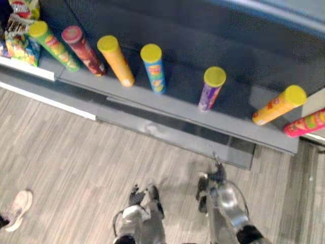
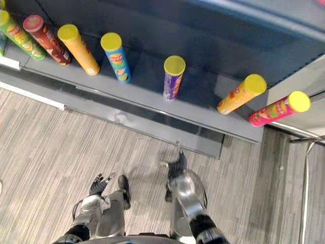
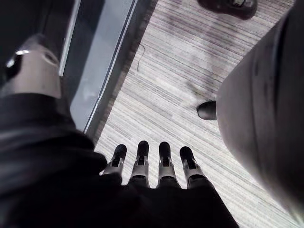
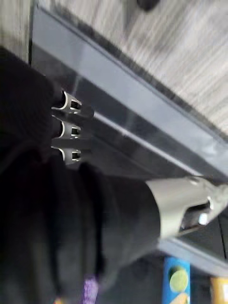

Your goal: Put the gum and the chips on the shelf.

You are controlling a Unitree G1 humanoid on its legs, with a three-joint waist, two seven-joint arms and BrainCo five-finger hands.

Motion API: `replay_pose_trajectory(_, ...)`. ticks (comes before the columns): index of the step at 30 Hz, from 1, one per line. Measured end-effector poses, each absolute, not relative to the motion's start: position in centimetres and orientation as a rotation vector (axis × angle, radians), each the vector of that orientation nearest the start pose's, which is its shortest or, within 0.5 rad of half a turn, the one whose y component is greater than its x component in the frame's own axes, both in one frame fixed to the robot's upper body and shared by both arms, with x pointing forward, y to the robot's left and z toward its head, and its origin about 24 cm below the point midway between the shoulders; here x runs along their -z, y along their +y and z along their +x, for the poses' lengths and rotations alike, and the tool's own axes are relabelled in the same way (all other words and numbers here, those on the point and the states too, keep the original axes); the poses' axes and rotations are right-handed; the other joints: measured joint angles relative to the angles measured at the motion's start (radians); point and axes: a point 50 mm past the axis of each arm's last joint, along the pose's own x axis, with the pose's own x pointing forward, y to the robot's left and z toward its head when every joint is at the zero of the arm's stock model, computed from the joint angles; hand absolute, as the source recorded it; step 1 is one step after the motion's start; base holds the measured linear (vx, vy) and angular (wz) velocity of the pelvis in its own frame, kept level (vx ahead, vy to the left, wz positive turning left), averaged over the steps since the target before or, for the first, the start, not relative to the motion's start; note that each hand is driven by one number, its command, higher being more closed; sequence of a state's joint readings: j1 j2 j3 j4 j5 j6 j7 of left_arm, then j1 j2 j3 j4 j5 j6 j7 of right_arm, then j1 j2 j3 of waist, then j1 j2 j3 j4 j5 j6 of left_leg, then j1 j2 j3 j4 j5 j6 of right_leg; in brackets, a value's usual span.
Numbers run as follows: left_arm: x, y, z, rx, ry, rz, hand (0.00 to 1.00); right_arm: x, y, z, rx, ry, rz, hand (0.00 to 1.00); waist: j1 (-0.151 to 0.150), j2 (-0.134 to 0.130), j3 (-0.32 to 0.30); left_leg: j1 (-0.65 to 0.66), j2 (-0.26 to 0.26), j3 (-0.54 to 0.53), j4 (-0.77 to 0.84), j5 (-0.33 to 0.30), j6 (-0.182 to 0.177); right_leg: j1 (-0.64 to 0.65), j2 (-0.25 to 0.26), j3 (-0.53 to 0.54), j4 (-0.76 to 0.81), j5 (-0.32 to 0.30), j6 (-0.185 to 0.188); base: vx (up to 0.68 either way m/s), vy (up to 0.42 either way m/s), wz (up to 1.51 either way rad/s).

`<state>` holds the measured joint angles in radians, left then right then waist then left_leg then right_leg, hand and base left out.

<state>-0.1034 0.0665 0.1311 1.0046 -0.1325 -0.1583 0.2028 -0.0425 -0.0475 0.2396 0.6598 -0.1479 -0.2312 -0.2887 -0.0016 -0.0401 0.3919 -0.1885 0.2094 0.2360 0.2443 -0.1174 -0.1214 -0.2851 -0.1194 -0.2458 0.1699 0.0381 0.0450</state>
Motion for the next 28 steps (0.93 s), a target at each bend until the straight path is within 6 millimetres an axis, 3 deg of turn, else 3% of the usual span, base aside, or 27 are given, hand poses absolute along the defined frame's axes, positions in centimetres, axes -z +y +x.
replay_pose_trajectory(3, 13.5, 21.2, 15.5, -0.407, 0.827, -0.016, 0.00, 10.9, -14.3, 17.1, -0.034, 0.554, -0.278, 0.00, -0.008, -0.024, -0.068, 0.064, -0.009, 0.038, -0.050, 0.000, 0.000, 0.050, 0.010, 0.033, -0.070, 0.029, 0.013, 0.11, 0.063, -0.33)
replay_pose_trajectory(5, 14.3, 21.6, 13.7, -0.429, 0.883, -0.026, 0.00, 11.8, -15.6, 16.0, -0.001, 0.614, -0.265, 0.00, -0.027, -0.024, -0.105, 0.111, -0.020, 0.055, -0.084, 0.002, 0.002, 0.090, 0.009, 0.043, -0.108, 0.042, 0.018, 0.09, 0.065, -0.23)
replay_pose_trajectory(8, 15.2, 21.4, 11.3, -0.442, 0.953, -0.044, 0.00, 13.0, -17.8, 13.6, 0.108, 0.712, -0.218, 0.00, -0.027, -0.008, -0.182, 0.167, -0.039, 0.069, -0.141, 0.007, 0.007, 0.140, 0.007, 0.053, -0.165, 0.057, 0.033, 0.09, 0.061, -0.09)
replay_pose_trajectory(13, 15.7, 21.1, 9.5, -0.484, 0.992, -0.121, 0.00, 14.4, -20.6, 10.6, 0.295, 0.840, -0.041, 0.00, -0.026, 0.009, -0.233, 0.232, -0.061, 0.072, -0.198, 0.012, 0.013, 0.209, 0.003, 0.047, -0.220, 0.067, 0.044, 0.07, 0.031, 0.04)
replay_pose_trajectory(17, 16.2, 20.9, 8.4, -0.530, 1.029, -0.181, 0.00, 16.7, -21.4, 3.9, 0.533, 1.100, 0.182, 0.00, -0.025, 0.021, -0.263, 0.266, -0.075, 0.069, -0.232, 0.014, 0.016, 0.246, -0.002, 0.038, -0.250, 0.071, 0.049, 0.08, 0.022, 0.06)
replay_pose_trajectory(21, 16.5, 20.4, 7.7, -0.539, 1.059, -0.241, 0.00, 17.0, -21.3, 1.4, 0.689, 1.141, 0.340, 0.00, -0.029, 0.032, -0.279, 0.283, -0.083, 0.083, -0.248, 0.012, 0.017, 0.262, -0.004, 0.051, -0.273, 0.077, 0.058, 0.04, 0.016, -0.10)
replay_pose_trajectory(28, 16.7, 19.9, 7.4, -0.505, 1.080, -0.240, 0.00, 17.2, -21.0, 0.9, 0.752, 1.138, 0.431, 0.00, -0.026, 0.034, -0.298, 0.314, -0.084, 0.085, -0.261, 0.011, 0.017, 0.287, -0.002, 0.050, -0.276, 0.077, 0.058, 0.01, 0.001, 0.00)
